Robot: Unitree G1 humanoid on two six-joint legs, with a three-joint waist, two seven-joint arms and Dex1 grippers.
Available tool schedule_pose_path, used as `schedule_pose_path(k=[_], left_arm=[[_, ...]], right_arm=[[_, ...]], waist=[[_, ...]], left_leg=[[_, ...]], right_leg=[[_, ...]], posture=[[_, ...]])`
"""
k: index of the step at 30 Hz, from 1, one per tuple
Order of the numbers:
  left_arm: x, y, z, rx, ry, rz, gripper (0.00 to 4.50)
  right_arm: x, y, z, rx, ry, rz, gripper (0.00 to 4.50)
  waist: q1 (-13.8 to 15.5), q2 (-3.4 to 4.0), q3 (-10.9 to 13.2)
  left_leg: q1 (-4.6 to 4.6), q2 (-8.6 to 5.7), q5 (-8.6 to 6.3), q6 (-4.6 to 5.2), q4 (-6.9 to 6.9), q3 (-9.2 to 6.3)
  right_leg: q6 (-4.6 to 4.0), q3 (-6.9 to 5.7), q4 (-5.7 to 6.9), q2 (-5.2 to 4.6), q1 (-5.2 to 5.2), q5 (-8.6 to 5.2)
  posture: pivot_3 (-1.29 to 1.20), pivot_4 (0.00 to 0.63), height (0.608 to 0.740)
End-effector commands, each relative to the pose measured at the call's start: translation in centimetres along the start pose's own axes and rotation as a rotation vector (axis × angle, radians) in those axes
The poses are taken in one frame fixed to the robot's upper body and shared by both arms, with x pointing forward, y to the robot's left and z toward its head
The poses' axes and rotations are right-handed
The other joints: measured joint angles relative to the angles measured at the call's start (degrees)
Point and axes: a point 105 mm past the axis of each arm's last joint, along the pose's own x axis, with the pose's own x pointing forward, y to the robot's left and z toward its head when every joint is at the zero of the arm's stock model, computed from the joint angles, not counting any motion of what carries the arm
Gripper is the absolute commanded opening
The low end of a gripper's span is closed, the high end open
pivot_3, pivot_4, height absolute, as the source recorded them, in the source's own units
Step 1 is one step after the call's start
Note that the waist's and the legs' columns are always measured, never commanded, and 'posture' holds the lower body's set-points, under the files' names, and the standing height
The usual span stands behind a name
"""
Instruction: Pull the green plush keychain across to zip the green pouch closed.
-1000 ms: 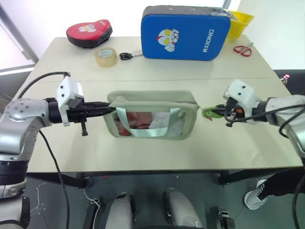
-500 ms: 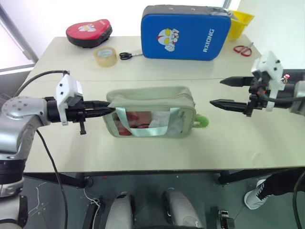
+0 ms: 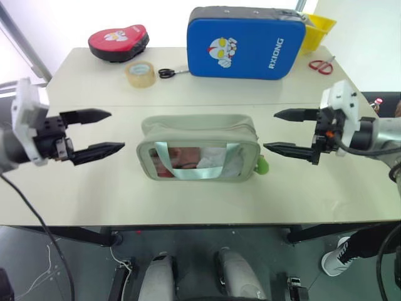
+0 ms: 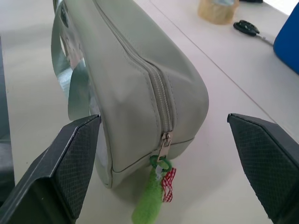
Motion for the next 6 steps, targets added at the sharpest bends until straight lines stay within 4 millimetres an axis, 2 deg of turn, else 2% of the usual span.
schedule_pose_path(k=[1, 4, 6], left_arm=[[-0.4, -1.9, -0.1, 0.002, -0.013, 0.018, 4.49], [-0.3, -3.2, -1.5, -0.044, 0.008, 0.032, 4.49], [-0.2, -3.7, -2.0, -0.070, 0.016, 0.037, 4.49]], right_arm=[[-0.1, 0.6, 0.1, -0.062, -0.021, -0.017, 4.50], [0.3, 1.5, -1.4, -0.074, 0.030, 0.014, 4.50], [0.3, 2.0, -1.6, -0.068, 0.031, 0.038, 4.50]], waist=[[0.09, -0.01, 0.00], [0.18, -0.03, 0.00], [0.16, -0.03, 0.00]], left_leg=[[0.03, 0.00, 0.00, 0.00, 0.00, -0.01], [0.01, -0.03, 0.00, 0.00, 0.03, -0.05], [0.04, -0.03, 0.00, 0.00, 0.04, -0.04]], right_leg=[[0.01, 0.00, -0.01, -0.02, 0.05, 0.00], [0.00, -0.02, 0.00, -0.01, 0.06, 0.00], [0.00, -0.01, 0.00, -0.01, 0.09, 0.00]], posture=[[0.00, 0.150, 0.737], [0.00, 0.150, 0.737], [0.00, 0.150, 0.737]])
